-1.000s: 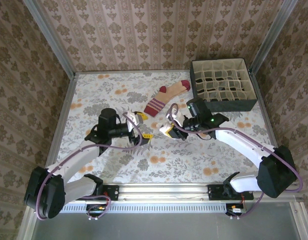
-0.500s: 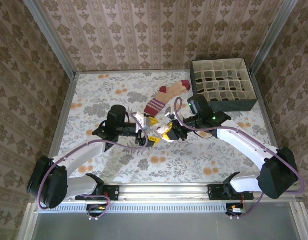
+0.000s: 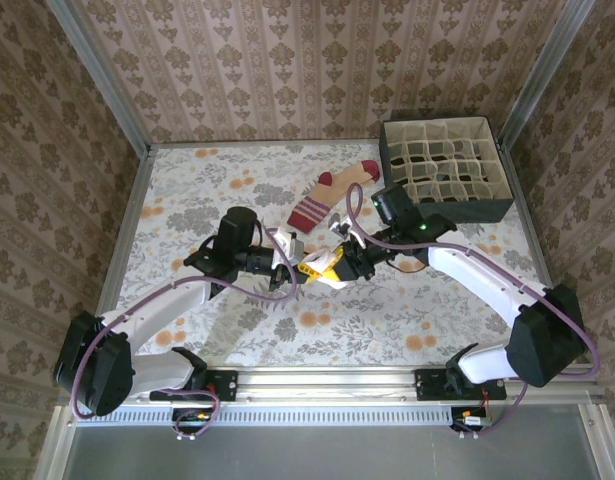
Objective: Roll the socks
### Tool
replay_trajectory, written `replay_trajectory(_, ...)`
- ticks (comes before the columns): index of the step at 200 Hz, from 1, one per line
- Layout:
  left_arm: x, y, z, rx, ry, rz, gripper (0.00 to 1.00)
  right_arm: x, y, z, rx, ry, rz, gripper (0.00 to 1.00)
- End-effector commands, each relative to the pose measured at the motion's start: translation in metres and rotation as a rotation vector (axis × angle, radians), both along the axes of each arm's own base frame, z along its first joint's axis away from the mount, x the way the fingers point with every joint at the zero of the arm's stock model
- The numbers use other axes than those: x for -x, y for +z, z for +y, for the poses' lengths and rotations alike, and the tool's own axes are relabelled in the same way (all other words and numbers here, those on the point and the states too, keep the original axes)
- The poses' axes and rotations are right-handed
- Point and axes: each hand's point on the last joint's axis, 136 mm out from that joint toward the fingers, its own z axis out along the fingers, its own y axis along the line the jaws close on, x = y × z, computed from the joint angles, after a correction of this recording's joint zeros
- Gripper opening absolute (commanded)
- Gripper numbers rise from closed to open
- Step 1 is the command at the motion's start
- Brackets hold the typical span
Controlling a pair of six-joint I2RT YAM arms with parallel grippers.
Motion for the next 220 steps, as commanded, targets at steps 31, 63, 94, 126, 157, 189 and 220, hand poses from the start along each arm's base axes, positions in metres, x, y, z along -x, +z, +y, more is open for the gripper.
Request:
replay_trajectory(31, -0.011, 0.015, -0.001, 0.002, 0.076, -0.055, 0.00, -0.014, 0.016, 0.003, -0.037, -0.044, 0.021, 0.50)
replay_trajectory(63, -0.041, 0.006, 0.004, -0.089, 0.250, -0.056, 0.00, -0.051, 0.026, -0.025, -0.001, -0.255, -0.035, 0.68)
replay_trajectory(94, -0.081, -0.010, 0.014, -0.245, 0.461, -0.043, 0.00, -0.099, 0.007, -0.078, 0.233, -0.580, -0.150, 0.70)
replay_trajectory(126, -0.109, -0.026, 0.016, -0.396, 0.562, -0.028, 0.00, -0.151, -0.009, -0.154, 0.458, -0.997, -0.119, 0.69)
replay_trajectory(157, -0.128, -0.035, 0.002, -0.465, 0.585, -0.036, 0.00, -0.182, -0.028, -0.199, 0.579, -1.180, -0.002, 0.65)
replay_trajectory(189, -0.148, -0.039, -0.019, -0.487, 0.583, -0.034, 0.00, -0.212, -0.051, -0.219, 0.690, -1.230, 0.055, 0.63)
replay_trajectory(220, -0.169, -0.038, -0.045, -0.490, 0.564, -0.052, 0.00, -0.239, -0.074, -0.221, 0.735, -1.211, 0.086, 0.61)
